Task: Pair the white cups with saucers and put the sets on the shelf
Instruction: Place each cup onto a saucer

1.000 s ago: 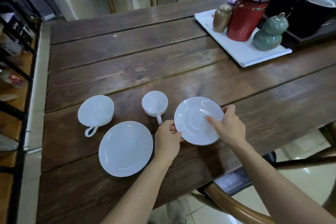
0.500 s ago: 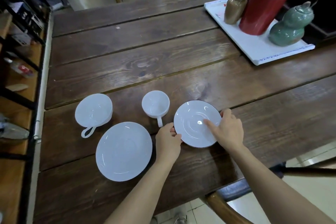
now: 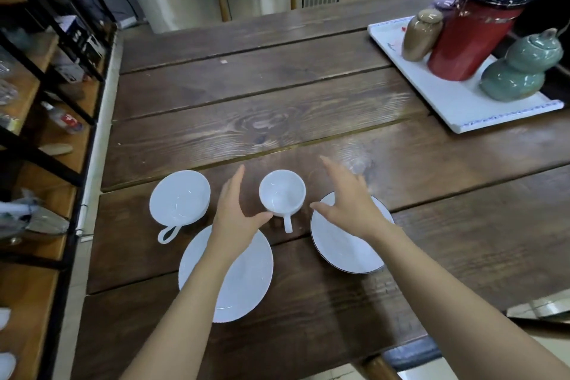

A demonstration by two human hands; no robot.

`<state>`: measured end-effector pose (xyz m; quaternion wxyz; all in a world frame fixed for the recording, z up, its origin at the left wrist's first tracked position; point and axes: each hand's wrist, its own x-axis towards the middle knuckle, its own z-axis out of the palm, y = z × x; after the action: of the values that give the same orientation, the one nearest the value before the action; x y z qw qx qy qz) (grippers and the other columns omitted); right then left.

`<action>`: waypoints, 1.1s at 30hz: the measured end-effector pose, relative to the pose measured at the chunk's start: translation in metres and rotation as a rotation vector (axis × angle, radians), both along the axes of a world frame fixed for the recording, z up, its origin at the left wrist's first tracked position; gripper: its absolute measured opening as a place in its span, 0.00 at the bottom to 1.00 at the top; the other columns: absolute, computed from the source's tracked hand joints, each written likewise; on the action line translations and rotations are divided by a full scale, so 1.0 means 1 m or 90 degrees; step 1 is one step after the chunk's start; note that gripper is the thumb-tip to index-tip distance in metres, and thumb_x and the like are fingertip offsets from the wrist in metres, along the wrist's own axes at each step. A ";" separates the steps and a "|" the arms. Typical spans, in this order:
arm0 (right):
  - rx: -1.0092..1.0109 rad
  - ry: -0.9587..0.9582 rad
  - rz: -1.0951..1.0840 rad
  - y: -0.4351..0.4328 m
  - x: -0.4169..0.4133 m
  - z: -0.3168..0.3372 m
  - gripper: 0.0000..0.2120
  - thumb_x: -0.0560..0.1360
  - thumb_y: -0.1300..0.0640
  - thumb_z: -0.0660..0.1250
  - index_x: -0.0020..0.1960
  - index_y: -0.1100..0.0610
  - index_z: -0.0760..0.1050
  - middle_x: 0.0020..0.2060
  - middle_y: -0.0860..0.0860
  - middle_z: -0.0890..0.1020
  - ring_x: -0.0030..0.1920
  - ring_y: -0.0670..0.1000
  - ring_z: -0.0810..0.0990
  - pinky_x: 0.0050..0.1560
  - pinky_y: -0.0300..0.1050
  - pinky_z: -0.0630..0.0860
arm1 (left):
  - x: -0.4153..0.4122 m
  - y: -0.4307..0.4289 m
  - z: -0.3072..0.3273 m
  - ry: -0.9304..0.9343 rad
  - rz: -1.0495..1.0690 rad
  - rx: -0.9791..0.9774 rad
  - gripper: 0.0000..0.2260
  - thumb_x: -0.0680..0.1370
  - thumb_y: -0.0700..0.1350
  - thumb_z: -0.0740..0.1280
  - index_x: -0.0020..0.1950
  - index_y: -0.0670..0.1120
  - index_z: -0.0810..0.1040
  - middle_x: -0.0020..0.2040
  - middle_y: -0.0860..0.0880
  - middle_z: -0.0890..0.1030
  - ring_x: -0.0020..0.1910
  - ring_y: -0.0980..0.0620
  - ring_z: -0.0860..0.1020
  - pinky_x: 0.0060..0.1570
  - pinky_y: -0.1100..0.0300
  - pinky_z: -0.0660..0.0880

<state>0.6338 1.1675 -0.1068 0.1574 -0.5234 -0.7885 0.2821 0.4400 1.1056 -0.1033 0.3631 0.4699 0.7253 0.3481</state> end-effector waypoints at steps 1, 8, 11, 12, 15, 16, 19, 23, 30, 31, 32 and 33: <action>-0.021 -0.017 0.027 0.002 -0.006 -0.002 0.41 0.71 0.54 0.70 0.76 0.54 0.49 0.72 0.51 0.65 0.72 0.51 0.62 0.69 0.49 0.51 | -0.006 0.002 -0.006 -0.013 -0.033 -0.030 0.44 0.69 0.37 0.74 0.77 0.54 0.52 0.78 0.49 0.56 0.76 0.48 0.57 0.72 0.49 0.60; -0.102 -0.050 0.079 0.006 -0.027 -0.021 0.42 0.69 0.57 0.69 0.75 0.52 0.48 0.67 0.50 0.72 0.67 0.53 0.68 0.62 0.47 0.53 | -0.009 0.018 -0.028 -0.091 -0.155 -0.092 0.45 0.67 0.40 0.76 0.77 0.54 0.53 0.77 0.52 0.60 0.76 0.50 0.59 0.73 0.45 0.60; -0.086 -0.007 0.049 0.007 -0.032 -0.029 0.34 0.68 0.53 0.69 0.70 0.50 0.57 0.58 0.48 0.77 0.61 0.52 0.74 0.55 0.44 0.54 | -0.005 0.020 -0.036 -0.123 -0.129 -0.045 0.36 0.66 0.41 0.77 0.70 0.54 0.66 0.67 0.54 0.73 0.67 0.51 0.71 0.66 0.49 0.71; -0.077 -0.001 0.042 0.007 -0.034 -0.029 0.32 0.68 0.53 0.69 0.68 0.51 0.59 0.56 0.48 0.77 0.59 0.52 0.75 0.53 0.44 0.54 | -0.005 0.020 -0.037 -0.129 -0.113 -0.029 0.33 0.66 0.39 0.77 0.67 0.55 0.68 0.64 0.54 0.75 0.65 0.51 0.73 0.63 0.53 0.73; -0.061 0.044 0.043 0.007 -0.034 -0.022 0.30 0.68 0.52 0.71 0.65 0.53 0.62 0.57 0.49 0.77 0.59 0.50 0.74 0.52 0.42 0.52 | -0.005 0.019 -0.030 -0.147 -0.095 0.023 0.32 0.66 0.36 0.77 0.64 0.54 0.70 0.59 0.56 0.77 0.60 0.53 0.76 0.57 0.60 0.75; -0.057 0.067 0.040 0.007 -0.032 -0.016 0.30 0.68 0.51 0.72 0.65 0.52 0.62 0.57 0.48 0.76 0.59 0.49 0.73 0.51 0.40 0.51 | -0.004 0.019 -0.024 -0.159 -0.093 0.038 0.32 0.65 0.35 0.77 0.64 0.54 0.70 0.58 0.57 0.77 0.58 0.55 0.76 0.55 0.63 0.75; -0.044 0.101 0.015 0.004 -0.021 0.005 0.31 0.67 0.52 0.73 0.66 0.50 0.62 0.55 0.45 0.75 0.57 0.47 0.71 0.49 0.37 0.50 | 0.003 0.020 -0.002 -0.176 -0.108 0.063 0.32 0.65 0.35 0.77 0.65 0.52 0.71 0.57 0.58 0.77 0.58 0.57 0.76 0.53 0.66 0.74; -0.028 0.071 0.006 -0.004 0.008 0.019 0.32 0.67 0.51 0.73 0.66 0.51 0.62 0.54 0.44 0.74 0.56 0.46 0.72 0.49 0.38 0.51 | 0.024 0.023 0.010 -0.161 -0.169 0.056 0.32 0.65 0.36 0.77 0.63 0.55 0.71 0.57 0.61 0.76 0.59 0.57 0.75 0.55 0.63 0.74; -0.101 0.016 -0.041 -0.032 0.059 0.015 0.33 0.66 0.48 0.74 0.65 0.51 0.63 0.54 0.42 0.73 0.56 0.46 0.72 0.65 0.50 0.57 | 0.068 0.014 -0.006 -0.127 -0.269 -0.017 0.33 0.66 0.39 0.77 0.67 0.53 0.69 0.62 0.54 0.75 0.63 0.52 0.73 0.63 0.52 0.73; -0.109 0.011 -0.049 -0.035 0.064 0.012 0.33 0.66 0.48 0.74 0.65 0.51 0.63 0.54 0.42 0.72 0.56 0.45 0.72 0.65 0.51 0.58 | 0.073 0.013 -0.009 -0.121 -0.280 -0.028 0.33 0.66 0.40 0.77 0.67 0.53 0.68 0.62 0.54 0.74 0.63 0.52 0.73 0.63 0.52 0.73; -0.119 0.008 -0.055 -0.038 0.068 0.009 0.33 0.66 0.48 0.74 0.65 0.52 0.63 0.53 0.42 0.72 0.56 0.45 0.71 0.64 0.51 0.58 | 0.077 0.011 -0.011 -0.116 -0.287 -0.036 0.33 0.66 0.40 0.77 0.67 0.53 0.68 0.63 0.54 0.74 0.63 0.52 0.72 0.63 0.53 0.73; -0.128 0.009 -0.061 -0.040 0.072 0.007 0.33 0.66 0.48 0.74 0.65 0.52 0.63 0.53 0.42 0.72 0.55 0.45 0.70 0.64 0.51 0.59 | 0.081 0.010 -0.013 -0.116 -0.290 -0.044 0.33 0.67 0.40 0.77 0.68 0.53 0.68 0.63 0.53 0.74 0.63 0.52 0.72 0.63 0.52 0.72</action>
<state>0.7053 1.1279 -0.1001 0.1228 -0.5714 -0.7295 0.3552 0.5209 1.1157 -0.1166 0.5118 0.5757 0.5763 0.2731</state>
